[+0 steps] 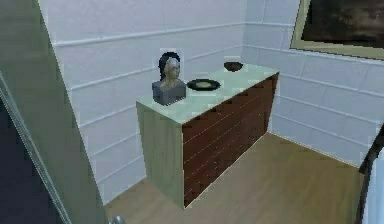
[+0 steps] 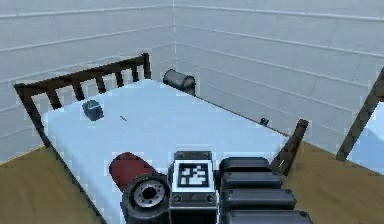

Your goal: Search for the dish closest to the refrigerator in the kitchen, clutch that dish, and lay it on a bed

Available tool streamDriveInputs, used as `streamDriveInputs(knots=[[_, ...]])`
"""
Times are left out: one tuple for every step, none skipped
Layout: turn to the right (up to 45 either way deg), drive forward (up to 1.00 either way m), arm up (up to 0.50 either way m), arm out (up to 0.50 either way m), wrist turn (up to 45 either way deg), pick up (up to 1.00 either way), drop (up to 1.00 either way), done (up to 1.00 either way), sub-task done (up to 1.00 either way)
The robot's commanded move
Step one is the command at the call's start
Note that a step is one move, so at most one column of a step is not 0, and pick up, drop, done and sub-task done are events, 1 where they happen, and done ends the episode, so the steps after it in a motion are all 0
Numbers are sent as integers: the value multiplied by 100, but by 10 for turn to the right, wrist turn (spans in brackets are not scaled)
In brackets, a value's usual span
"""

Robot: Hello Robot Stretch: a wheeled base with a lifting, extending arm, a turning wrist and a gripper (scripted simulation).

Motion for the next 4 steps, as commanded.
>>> streamDriveInputs(knots=[[0,20,0,0,0,0,0,0,0],[420,0,0,0,0,0,0,0,0],[0,100,0,0,0,0,0,0,0],[300,0,0,0,0,0,0,0,0]])
